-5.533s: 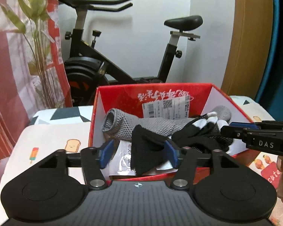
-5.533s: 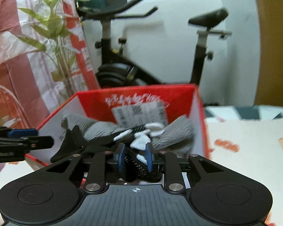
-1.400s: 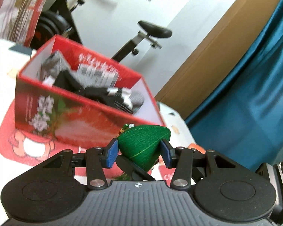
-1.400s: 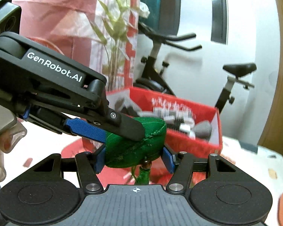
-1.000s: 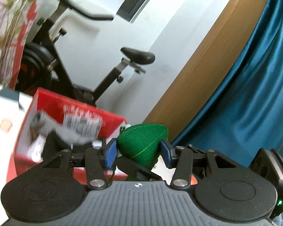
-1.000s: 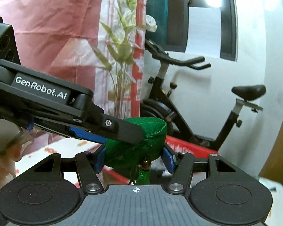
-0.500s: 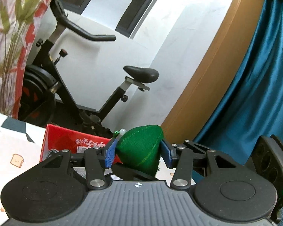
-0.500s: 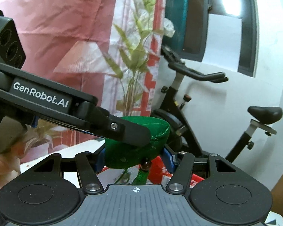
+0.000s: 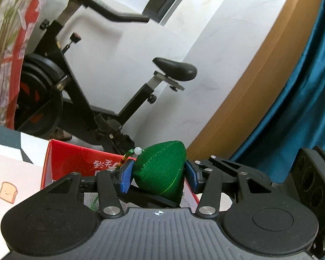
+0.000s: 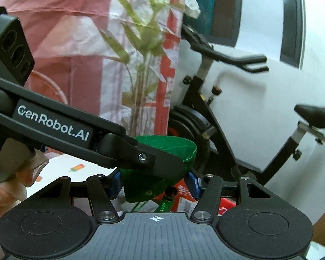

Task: Organize soft objects
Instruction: 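Lift the green sachet with both grippers and carry it over the box, then lower the green sachet into the red box and open both grippers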

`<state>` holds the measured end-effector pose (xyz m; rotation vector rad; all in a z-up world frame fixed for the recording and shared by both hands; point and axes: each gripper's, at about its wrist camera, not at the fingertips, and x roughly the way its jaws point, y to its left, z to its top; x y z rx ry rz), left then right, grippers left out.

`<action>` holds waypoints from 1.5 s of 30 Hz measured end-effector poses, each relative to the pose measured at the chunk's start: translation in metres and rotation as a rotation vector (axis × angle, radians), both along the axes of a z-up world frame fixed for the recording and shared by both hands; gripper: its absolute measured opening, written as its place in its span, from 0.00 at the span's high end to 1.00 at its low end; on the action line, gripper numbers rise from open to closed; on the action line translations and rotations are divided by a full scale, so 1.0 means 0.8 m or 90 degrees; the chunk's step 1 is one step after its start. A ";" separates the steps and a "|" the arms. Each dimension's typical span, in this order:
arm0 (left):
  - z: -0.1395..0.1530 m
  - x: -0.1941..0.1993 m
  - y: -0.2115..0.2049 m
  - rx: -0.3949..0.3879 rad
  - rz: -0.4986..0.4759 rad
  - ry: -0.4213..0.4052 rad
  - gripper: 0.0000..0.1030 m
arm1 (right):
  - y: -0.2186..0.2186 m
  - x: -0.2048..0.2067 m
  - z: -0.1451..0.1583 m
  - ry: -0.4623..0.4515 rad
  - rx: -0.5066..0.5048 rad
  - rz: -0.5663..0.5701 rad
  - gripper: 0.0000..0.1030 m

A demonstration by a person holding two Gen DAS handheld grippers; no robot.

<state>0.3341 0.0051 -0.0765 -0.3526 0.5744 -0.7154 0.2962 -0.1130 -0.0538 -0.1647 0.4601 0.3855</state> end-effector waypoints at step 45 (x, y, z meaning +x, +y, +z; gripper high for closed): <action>0.114 -0.170 0.038 0.301 0.329 -0.123 0.00 | -0.077 -0.180 0.102 -0.029 0.058 -0.263 0.00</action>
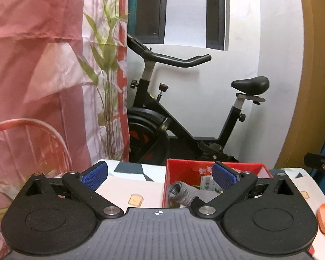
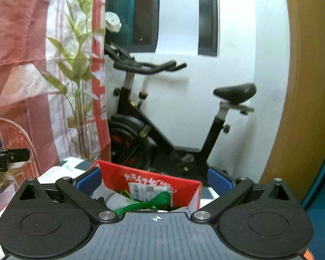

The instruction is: Organize soft objects

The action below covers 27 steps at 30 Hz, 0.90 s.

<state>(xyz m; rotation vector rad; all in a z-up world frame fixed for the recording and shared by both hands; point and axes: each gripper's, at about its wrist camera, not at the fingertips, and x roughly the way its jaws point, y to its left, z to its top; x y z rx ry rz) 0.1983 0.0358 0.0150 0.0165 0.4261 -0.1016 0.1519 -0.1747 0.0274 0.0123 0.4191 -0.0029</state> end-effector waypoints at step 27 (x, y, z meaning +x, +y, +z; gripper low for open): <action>0.072 -0.209 -0.006 -0.034 0.040 -0.096 0.00 | 0.018 -0.224 0.073 -0.122 0.035 -0.042 0.00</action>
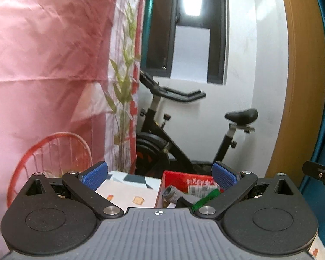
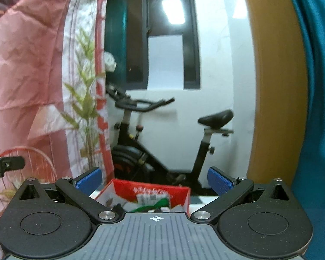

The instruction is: Organize soft objects

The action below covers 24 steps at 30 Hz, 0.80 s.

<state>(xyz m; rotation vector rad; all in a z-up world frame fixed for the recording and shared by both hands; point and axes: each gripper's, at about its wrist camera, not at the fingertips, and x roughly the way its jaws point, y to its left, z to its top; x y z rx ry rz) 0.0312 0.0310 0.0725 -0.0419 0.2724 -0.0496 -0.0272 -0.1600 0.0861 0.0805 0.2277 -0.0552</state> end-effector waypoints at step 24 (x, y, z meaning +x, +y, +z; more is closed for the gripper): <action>0.015 -0.050 -0.021 0.045 -0.015 -0.035 0.00 | -0.028 -0.047 0.016 -0.039 0.026 -0.020 0.00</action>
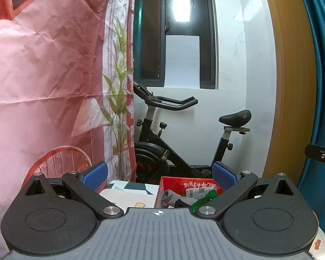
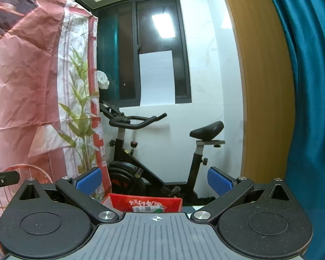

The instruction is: Organize soft objects

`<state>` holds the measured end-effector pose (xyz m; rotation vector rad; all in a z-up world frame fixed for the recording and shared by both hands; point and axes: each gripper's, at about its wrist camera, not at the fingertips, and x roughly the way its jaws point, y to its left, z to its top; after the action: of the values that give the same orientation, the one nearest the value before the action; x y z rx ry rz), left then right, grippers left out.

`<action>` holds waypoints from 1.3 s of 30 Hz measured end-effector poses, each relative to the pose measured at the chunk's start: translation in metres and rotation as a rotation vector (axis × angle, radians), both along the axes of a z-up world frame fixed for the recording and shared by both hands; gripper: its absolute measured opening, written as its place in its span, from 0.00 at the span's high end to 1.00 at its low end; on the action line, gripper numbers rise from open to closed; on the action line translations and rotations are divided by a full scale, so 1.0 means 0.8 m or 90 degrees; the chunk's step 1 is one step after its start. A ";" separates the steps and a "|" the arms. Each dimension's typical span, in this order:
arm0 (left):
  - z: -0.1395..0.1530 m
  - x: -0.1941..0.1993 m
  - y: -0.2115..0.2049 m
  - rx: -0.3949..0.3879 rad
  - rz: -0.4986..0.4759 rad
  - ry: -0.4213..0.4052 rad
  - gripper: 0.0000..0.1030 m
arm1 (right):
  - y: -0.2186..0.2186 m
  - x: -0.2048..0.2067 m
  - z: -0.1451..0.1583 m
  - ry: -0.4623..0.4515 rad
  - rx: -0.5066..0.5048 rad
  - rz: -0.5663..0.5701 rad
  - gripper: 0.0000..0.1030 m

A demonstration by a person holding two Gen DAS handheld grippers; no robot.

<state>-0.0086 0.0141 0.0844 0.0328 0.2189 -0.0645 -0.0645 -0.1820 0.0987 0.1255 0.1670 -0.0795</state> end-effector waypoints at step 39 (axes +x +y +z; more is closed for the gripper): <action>-0.004 0.000 0.004 0.005 -0.014 0.009 0.00 | 0.016 0.011 -0.009 0.028 0.002 0.011 0.00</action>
<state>-0.0084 0.0177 0.0814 0.0428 0.2336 -0.0863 -0.0560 -0.1693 0.0917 0.1248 0.2128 -0.0654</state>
